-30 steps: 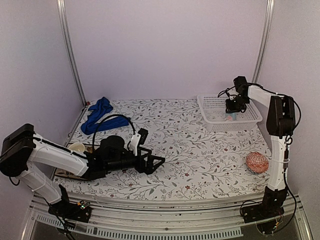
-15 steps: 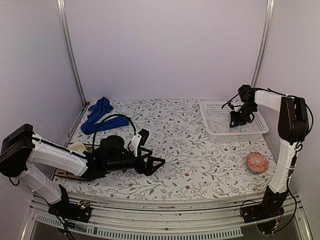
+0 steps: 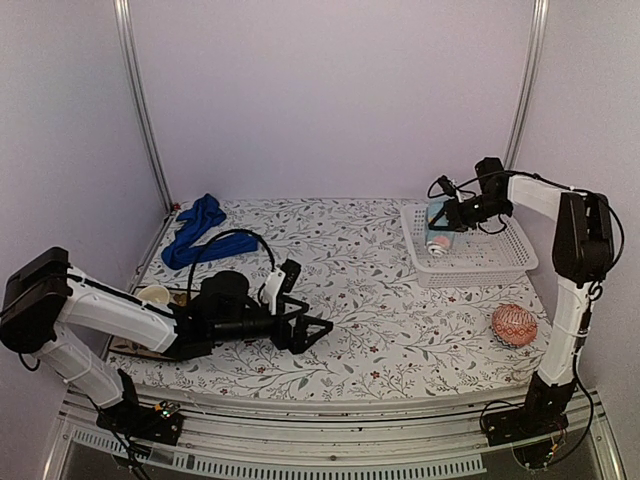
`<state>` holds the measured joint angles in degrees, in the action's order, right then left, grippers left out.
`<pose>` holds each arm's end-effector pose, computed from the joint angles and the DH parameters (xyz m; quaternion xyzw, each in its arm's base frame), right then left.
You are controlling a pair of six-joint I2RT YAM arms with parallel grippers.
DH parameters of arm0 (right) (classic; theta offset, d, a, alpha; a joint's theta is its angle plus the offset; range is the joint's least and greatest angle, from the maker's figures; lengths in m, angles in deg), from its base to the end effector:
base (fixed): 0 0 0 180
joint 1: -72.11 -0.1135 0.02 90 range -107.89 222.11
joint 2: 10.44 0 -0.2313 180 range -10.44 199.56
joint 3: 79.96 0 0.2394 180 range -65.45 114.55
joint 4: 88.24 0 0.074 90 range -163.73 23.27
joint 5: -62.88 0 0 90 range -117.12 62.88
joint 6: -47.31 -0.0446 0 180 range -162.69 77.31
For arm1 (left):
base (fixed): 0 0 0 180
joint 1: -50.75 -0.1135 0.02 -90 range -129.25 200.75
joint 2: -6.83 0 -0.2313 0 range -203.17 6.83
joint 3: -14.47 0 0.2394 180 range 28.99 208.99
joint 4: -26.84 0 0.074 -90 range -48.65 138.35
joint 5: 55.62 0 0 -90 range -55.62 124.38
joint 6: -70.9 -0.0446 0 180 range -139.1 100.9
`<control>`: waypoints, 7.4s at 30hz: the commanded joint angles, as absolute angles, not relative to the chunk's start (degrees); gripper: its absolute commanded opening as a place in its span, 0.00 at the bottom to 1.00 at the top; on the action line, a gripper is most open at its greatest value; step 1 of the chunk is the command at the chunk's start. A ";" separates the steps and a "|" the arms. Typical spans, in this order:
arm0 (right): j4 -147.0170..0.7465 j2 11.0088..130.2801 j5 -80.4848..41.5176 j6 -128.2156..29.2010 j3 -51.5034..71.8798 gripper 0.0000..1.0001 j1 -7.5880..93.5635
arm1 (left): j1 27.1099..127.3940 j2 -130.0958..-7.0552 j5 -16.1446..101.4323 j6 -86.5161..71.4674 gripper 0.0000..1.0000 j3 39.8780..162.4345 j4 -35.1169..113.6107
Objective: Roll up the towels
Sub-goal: Place the towel in the storage box, then move the towel to the center of the board.
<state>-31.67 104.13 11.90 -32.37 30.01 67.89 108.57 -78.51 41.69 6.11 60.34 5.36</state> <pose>0.4040 0.0580 0.2095 -0.1980 0.8950 0.3105 0.2515 0.1542 -0.2556 0.1553 0.2626 0.7643 -0.4275 0.4051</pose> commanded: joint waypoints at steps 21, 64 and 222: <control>-26.66 120.99 18.15 -28.97 35.43 0.14 68.77 | 109.42 -86.24 47.84 6.58 0.97 64.21 1.84; -23.76 116.47 -8.02 -34.19 41.78 0.81 64.54 | 109.40 -86.95 48.45 6.90 0.97 63.70 2.67; -53.83 62.61 -38.49 -54.39 -19.36 0.94 18.17 | 115.16 -107.21 29.81 21.53 0.00 88.82 21.18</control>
<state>-56.06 64.08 -32.16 -48.08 -18.07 18.10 113.58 -105.42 28.51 20.56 88.32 25.78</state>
